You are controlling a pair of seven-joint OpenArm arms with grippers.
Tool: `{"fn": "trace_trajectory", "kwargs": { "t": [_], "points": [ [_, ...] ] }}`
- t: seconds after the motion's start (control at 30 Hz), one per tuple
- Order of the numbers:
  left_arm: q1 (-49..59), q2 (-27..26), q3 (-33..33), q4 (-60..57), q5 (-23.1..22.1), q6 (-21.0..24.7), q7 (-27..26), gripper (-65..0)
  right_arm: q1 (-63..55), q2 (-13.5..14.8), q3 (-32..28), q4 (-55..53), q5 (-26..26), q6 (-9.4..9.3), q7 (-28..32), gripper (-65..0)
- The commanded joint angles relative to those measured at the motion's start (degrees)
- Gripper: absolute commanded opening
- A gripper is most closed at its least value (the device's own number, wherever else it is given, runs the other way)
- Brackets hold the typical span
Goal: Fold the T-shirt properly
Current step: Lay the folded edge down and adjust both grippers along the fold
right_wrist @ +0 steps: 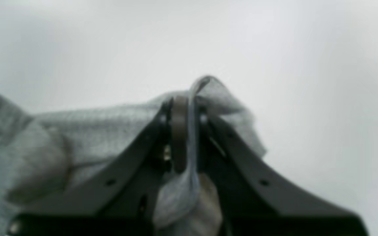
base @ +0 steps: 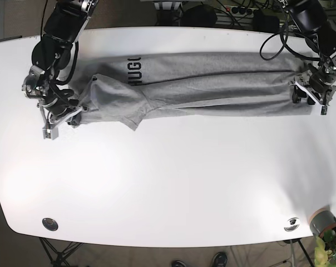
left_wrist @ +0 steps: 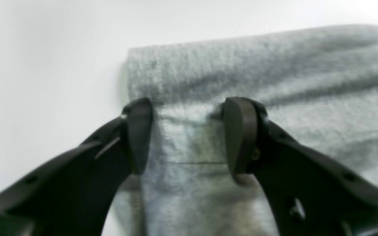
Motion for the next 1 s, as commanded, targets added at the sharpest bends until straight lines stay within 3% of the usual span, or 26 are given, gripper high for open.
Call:
{"fn": "trace_trajectory", "kwargs": {
  "t": [0.0,0.33,0.5,0.6,0.83,0.97],
  "points": [
    [-0.3,-1.2,-0.2,0.4,0.3,0.3,0.0,-33.2,0.8,1.5,2.3,1.2,0.1,-0.03,1.2,-61.4],
    [-0.4,-1.2,-0.2,0.6,0.3,0.3,0.0,-33.2,-0.6,2.9,4.1,2.1,0.2,0.05,1.2,-59.0],
    [-0.6,-1.2,-0.3,1.4,0.0,0.3,0.0,-33.2,-2.6,2.5,3.8,9.6,0.5,0.05,0.1,-37.3],
    [-1.9,-0.9,-0.6,5.1,0.0,0.3,0.2,-33.2,-4.6,1.0,2.3,15.7,4.8,0.05,-2.7,-29.6],
    [-1.9,1.4,-0.8,16.4,-0.1,0.3,0.2,-33.2,-10.1,0.6,-4.1,23.8,14.0,-0.39,-6.1,-29.5],
    [0.9,2.1,-0.3,22.3,0.0,0.3,2.7,-33.2,-11.9,0.6,-8.1,23.5,14.0,-0.47,-6.1,-29.5]
  ]
}}
